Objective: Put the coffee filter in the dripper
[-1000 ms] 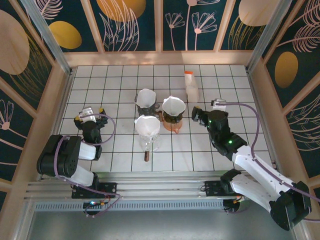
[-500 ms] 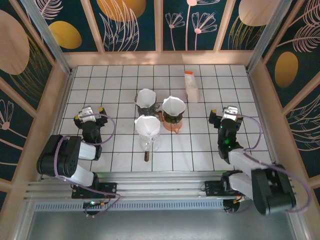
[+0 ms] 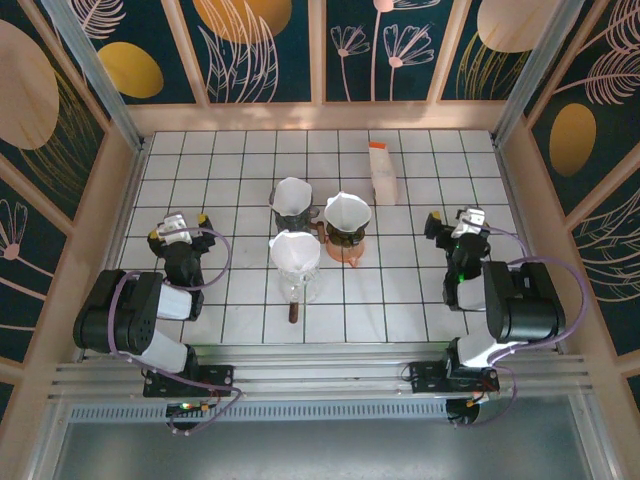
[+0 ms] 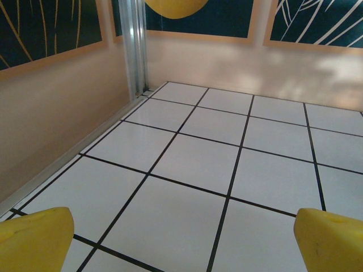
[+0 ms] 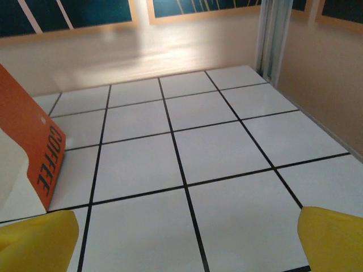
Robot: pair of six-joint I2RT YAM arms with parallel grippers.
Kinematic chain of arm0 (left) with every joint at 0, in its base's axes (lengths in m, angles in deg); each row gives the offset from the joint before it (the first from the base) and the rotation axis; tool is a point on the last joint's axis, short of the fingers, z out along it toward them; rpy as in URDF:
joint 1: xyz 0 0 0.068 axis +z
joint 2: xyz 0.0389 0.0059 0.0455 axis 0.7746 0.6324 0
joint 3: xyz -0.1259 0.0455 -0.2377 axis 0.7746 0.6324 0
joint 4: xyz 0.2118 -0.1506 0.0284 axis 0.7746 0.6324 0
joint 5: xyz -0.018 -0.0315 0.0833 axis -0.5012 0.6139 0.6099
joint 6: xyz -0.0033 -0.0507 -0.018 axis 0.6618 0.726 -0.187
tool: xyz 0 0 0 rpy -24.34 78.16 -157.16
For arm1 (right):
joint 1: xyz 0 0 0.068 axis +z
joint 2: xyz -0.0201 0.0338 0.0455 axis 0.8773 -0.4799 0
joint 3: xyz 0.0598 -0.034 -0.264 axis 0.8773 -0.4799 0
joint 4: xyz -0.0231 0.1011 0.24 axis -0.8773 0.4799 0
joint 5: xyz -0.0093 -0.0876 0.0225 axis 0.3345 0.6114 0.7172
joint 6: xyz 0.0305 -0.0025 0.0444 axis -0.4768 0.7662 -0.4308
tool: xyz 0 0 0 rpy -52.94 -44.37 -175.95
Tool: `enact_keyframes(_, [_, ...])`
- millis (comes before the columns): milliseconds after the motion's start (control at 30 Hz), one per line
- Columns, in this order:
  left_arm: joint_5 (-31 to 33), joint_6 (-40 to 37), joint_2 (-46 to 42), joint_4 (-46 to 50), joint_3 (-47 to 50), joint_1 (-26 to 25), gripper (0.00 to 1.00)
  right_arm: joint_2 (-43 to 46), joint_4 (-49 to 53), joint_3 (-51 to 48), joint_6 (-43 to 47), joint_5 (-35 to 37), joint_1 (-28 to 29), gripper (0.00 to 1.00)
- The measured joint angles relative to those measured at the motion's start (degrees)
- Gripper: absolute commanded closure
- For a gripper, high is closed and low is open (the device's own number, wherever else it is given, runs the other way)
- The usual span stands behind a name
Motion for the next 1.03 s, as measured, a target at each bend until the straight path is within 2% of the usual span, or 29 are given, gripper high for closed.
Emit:
enact_keyframes(400, [0.0, 0.0, 0.0, 0.0, 0.0, 0.0, 0.01, -1.0, -8.5, -4.4, -1.4, 2.6, 1.3, 0.01])
enact_keyframes(1033, [0.0, 0.0, 0.0, 0.0, 0.0, 0.0, 0.01, -1.0, -7.3, -2.8, -1.5, 2.6, 1.3, 0.01])
